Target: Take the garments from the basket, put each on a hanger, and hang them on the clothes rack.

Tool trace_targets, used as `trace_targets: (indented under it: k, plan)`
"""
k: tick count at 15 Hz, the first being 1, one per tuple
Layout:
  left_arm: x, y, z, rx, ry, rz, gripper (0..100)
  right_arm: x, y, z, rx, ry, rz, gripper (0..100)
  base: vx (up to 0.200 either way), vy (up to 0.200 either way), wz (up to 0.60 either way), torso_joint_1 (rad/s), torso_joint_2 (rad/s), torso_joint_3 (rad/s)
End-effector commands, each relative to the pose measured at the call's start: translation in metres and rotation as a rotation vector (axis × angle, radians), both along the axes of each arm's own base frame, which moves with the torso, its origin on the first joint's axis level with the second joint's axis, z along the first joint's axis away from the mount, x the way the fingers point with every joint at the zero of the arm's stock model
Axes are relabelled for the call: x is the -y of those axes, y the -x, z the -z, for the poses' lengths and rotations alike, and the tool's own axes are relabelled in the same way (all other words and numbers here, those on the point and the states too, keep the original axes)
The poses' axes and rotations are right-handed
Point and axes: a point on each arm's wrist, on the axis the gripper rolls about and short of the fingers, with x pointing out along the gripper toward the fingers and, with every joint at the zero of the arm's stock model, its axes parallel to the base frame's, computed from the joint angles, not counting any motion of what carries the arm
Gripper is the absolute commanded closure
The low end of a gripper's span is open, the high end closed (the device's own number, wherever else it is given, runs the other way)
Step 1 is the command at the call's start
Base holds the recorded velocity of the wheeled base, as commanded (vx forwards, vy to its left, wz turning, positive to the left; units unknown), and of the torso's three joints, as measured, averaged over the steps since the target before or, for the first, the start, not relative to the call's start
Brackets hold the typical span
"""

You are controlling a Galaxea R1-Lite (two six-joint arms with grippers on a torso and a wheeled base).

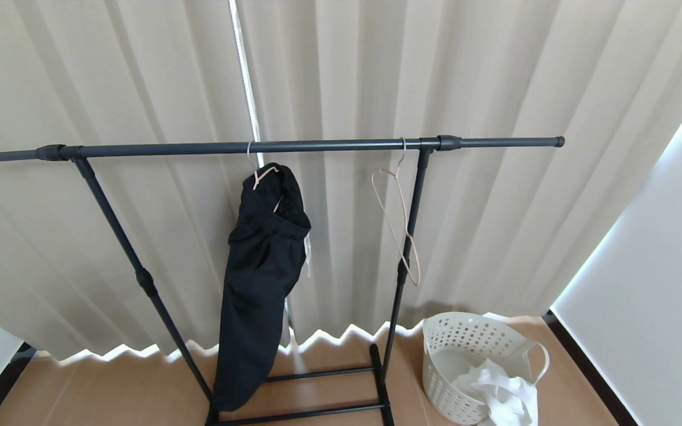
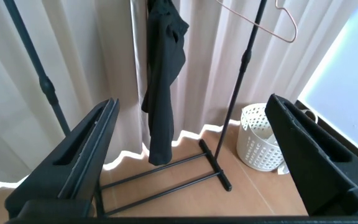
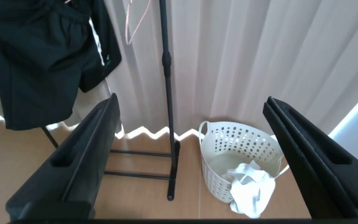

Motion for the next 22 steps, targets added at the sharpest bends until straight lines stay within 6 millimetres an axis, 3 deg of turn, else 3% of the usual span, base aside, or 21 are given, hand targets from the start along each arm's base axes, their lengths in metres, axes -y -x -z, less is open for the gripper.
trace_targets:
  k: [1, 11, 14, 16, 22]
  plan:
    - [0.000, 0.000, 0.000, -0.004, 0.000, 0.000, 0, 0.000, 0.000, 0.000, -0.006, 0.001, 0.000, 0, 0.000, 0.000, 0.00, -0.124, 0.32, 0.173]
    - [0.000, -0.004, 0.002, -0.081, -0.050, -0.113, 0, 0.002, -0.001, 0.001, -0.016, 0.081, 0.061, 0, 0.000, 0.000, 0.00, -0.151, 0.34, 0.183]
    - [0.004, -0.011, 0.001, -0.190, -0.069, -0.285, 0, 0.002, -0.001, 0.001, -0.016, 0.081, 0.061, 0, 0.000, 0.000, 0.00, -0.157, 0.36, 0.201]
    - [0.006, -0.004, 0.001, -0.091, -0.041, -0.226, 0, 0.002, -0.001, 0.001, -0.015, 0.081, 0.061, 0, 0.000, 0.000, 0.00, -0.151, 0.37, 0.208]
    - [0.006, -0.004, 0.001, -0.090, -0.038, -0.232, 0, 0.002, -0.001, 0.001, -0.015, 0.083, 0.075, 0, 0.000, 0.000, 0.00, -0.171, 0.40, 0.224]
